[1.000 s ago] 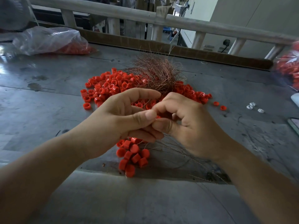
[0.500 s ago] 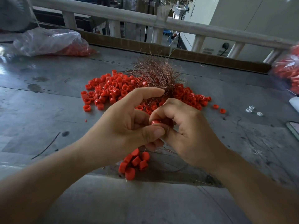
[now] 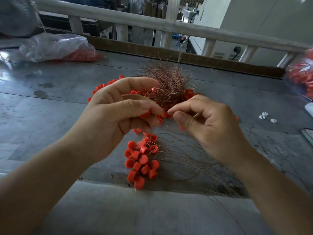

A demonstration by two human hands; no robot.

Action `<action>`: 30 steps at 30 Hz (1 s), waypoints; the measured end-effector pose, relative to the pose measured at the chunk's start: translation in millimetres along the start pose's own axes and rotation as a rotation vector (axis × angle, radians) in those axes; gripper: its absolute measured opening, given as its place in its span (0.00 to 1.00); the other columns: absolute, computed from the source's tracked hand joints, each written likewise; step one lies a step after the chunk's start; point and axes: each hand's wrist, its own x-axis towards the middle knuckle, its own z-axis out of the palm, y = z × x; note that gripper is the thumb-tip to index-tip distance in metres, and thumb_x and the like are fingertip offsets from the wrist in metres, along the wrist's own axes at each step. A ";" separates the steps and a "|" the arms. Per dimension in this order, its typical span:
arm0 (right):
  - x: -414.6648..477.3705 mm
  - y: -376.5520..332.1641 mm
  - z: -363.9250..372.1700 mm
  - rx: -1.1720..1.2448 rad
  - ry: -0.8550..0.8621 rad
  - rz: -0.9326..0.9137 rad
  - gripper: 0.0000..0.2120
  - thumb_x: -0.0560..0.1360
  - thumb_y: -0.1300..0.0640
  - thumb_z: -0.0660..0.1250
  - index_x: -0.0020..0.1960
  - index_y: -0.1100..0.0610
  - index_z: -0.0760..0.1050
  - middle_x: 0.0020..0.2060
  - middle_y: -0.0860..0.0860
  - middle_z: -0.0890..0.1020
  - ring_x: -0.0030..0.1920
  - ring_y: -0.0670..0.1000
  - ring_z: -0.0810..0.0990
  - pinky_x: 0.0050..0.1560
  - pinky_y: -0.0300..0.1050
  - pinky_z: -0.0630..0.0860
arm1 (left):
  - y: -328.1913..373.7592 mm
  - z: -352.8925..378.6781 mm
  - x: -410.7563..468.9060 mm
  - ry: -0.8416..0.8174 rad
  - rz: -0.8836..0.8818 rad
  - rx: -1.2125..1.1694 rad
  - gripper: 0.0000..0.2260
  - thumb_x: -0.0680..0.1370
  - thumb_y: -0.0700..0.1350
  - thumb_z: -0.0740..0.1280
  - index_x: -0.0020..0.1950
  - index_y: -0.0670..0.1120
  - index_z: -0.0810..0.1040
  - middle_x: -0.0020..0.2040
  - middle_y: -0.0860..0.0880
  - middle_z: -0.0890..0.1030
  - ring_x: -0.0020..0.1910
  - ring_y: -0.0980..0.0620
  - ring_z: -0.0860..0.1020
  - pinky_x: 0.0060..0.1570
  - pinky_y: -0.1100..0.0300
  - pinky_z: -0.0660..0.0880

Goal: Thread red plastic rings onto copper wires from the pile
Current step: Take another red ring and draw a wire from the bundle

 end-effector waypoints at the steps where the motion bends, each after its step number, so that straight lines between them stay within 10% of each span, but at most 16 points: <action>1: 0.0 0.0 -1.1 -0.012 0.003 0.001 0.04 0.71 0.57 0.67 0.43 0.50 0.79 0.34 0.42 0.76 0.37 0.42 0.77 0.38 0.30 0.70 | -0.4 -0.8 0.1 0.009 -0.007 0.002 0.14 0.65 0.34 0.64 0.50 0.44 0.78 0.33 0.45 0.82 0.28 0.50 0.79 0.27 0.64 0.75; 20: -3.7 6.7 4.6 -0.330 -0.444 0.196 0.04 0.72 0.50 0.69 0.42 0.50 0.80 0.34 0.41 0.79 0.35 0.37 0.76 0.37 0.27 0.69 | 1.2 -46.5 21.3 0.564 -0.067 0.583 0.10 0.72 0.32 0.66 0.38 0.46 0.79 0.26 0.50 0.80 0.21 0.59 0.73 0.18 0.69 0.65; 30: 1.9 6.4 -11.4 -0.216 -0.191 0.205 0.17 0.62 0.36 0.61 0.35 0.48 0.79 0.28 0.44 0.80 0.32 0.41 0.77 0.31 0.30 0.71 | -22.3 -65.2 24.5 0.450 -0.171 1.513 0.10 0.71 0.42 0.71 0.52 0.48 0.82 0.46 0.44 0.79 0.47 0.43 0.75 0.44 0.57 0.68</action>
